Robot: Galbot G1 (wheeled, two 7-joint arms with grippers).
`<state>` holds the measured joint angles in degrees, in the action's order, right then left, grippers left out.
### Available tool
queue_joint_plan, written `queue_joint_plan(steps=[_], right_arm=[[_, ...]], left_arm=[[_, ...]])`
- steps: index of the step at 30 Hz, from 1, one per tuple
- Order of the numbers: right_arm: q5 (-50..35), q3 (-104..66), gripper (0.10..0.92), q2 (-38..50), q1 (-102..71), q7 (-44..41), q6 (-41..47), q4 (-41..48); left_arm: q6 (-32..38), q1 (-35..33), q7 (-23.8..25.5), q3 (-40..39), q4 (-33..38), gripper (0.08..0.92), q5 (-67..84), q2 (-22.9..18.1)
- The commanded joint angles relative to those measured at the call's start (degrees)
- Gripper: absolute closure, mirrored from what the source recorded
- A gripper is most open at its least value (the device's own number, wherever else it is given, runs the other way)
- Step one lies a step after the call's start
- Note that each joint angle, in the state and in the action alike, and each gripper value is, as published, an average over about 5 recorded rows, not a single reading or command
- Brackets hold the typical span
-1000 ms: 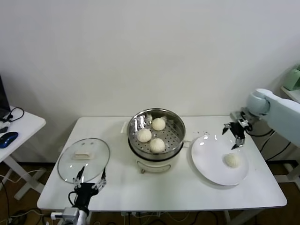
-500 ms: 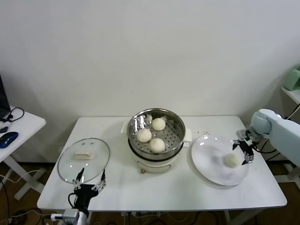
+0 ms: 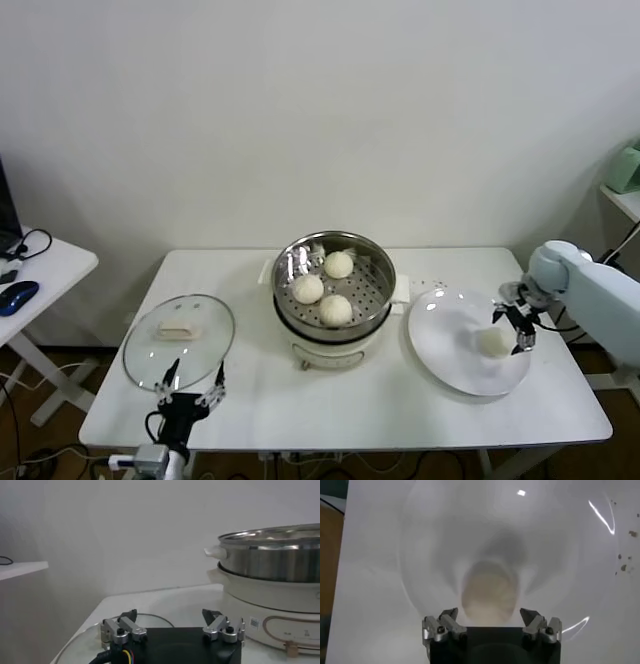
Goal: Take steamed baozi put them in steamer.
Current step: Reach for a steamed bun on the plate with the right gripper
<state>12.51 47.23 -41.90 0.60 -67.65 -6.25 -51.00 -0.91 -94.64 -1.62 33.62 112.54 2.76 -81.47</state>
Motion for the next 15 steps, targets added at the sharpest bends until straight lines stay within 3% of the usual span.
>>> queue_joint_plan(steps=[1, 15], right_arm=[[1.24, -1.79, 0.203, -1.84, -1.73, 0.03, -0.39, 1.58], [1.22, -2.19, 0.230, -2.20, -1.55, -0.25, -0.20, 2.59]], left_arm=[[-0.02, -0.06, 0.03, 0.05, -0.23, 0.177, 0.01, -0.05], [0.09, -0.20, 0.04, 0.10, -0.34, 0.177, 0.03, -0.07]])
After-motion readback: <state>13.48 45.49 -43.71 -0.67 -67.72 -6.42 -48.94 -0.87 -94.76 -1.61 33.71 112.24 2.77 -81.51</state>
